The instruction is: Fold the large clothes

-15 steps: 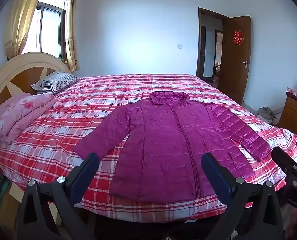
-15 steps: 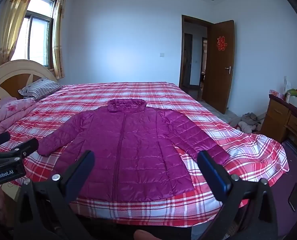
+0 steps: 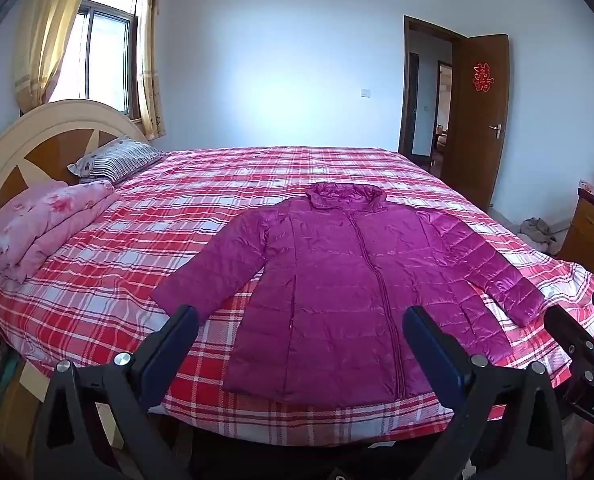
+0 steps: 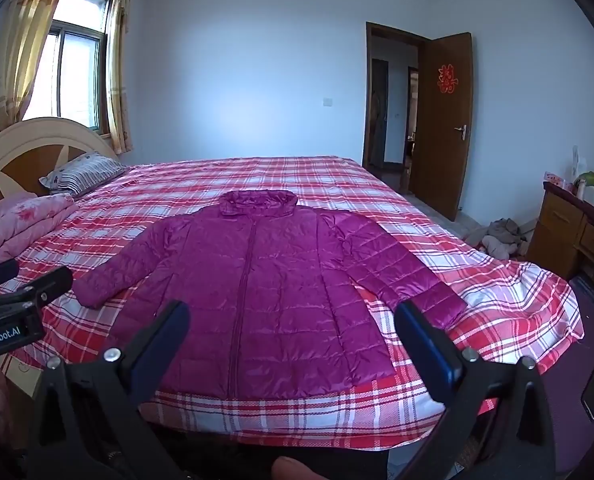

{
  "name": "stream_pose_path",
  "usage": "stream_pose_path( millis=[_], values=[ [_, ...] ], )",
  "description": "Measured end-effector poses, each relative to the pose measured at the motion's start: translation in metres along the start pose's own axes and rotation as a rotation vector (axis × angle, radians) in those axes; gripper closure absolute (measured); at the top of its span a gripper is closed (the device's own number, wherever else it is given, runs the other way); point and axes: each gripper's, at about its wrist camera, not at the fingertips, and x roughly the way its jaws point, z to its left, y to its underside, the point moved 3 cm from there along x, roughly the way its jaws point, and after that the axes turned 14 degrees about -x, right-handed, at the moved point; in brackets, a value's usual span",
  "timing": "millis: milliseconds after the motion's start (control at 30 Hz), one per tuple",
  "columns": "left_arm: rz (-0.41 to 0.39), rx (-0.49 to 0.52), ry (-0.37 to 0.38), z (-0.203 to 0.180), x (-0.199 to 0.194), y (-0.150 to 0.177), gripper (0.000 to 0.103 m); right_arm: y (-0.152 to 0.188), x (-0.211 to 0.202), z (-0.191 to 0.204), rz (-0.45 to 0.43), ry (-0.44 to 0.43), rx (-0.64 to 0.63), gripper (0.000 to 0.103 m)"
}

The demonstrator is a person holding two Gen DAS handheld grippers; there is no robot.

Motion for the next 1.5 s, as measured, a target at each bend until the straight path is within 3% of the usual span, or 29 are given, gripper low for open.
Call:
stream_pose_path(
  millis=[1500],
  values=[
    [-0.013, -0.008, -0.008, 0.0010, 0.0008, -0.0006, 0.001, 0.0010, 0.0042, -0.0007, 0.009, -0.013, 0.010, 0.000]
  ],
)
